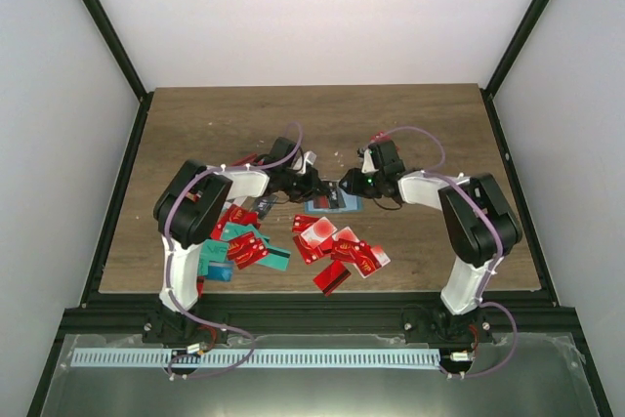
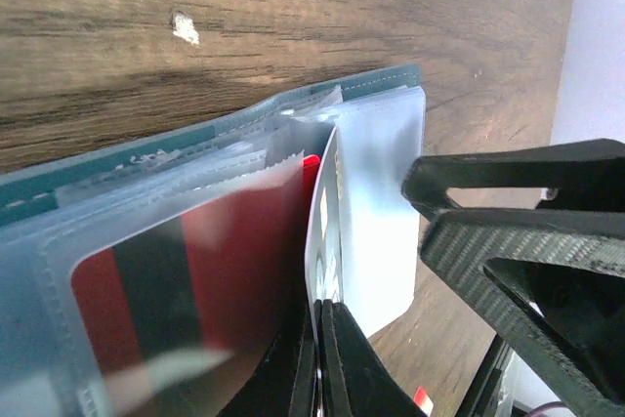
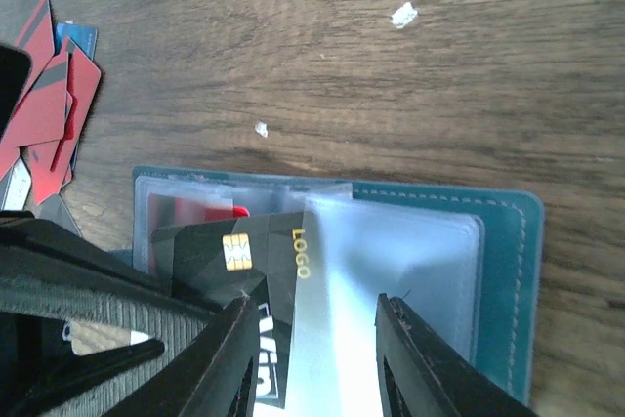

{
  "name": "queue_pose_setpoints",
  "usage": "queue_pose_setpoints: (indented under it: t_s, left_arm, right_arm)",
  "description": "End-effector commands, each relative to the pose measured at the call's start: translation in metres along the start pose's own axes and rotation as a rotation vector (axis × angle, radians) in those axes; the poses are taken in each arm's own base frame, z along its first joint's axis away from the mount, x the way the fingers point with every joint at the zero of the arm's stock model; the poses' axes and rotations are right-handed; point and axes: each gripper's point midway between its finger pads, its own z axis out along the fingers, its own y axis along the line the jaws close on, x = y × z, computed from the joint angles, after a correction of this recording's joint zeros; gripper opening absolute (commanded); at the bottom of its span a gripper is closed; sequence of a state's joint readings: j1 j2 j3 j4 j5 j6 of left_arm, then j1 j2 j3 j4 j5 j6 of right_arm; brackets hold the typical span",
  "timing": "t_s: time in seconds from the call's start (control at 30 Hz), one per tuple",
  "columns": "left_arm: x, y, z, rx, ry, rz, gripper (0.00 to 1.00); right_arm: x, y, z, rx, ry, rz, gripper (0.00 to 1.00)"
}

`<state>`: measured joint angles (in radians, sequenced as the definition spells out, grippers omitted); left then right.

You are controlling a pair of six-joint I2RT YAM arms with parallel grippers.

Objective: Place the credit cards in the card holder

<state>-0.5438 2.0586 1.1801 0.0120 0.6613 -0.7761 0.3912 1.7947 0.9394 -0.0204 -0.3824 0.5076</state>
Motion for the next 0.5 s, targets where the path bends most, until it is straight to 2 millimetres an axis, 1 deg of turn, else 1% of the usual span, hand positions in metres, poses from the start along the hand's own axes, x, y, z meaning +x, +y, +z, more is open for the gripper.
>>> queue_pose_setpoints:
  t_s: [0.0,0.17,0.23,0.3,0.47]
  left_arm:
    - [0.012,0.028,0.009,-0.074,0.048,-0.068,0.04]
    - [0.011,0.027,0.01,-0.075,0.052,-0.062,0.04]
    - [0.01,0.027,0.01,-0.074,0.054,-0.059,0.04]
    - [0.01,0.028,0.011,-0.076,0.057,-0.058,0.04]
    - [0.009,0.028,0.011,-0.09,0.063,-0.049,0.04]
  right_arm:
    - [-0.009,0.0,-0.022,0.039,-0.065,-0.009,0.35]
    - [-0.013,-0.014,-0.043,0.149,-0.135,-0.017,0.35]
    - [-0.011,-0.02,-0.047,0.178,-0.143,-0.015,0.35]
    - [-0.007,-0.025,-0.045,0.197,-0.135,-0.01,0.34]
    - [0.002,-0.036,-0.032,0.216,-0.098,0.005,0.24]
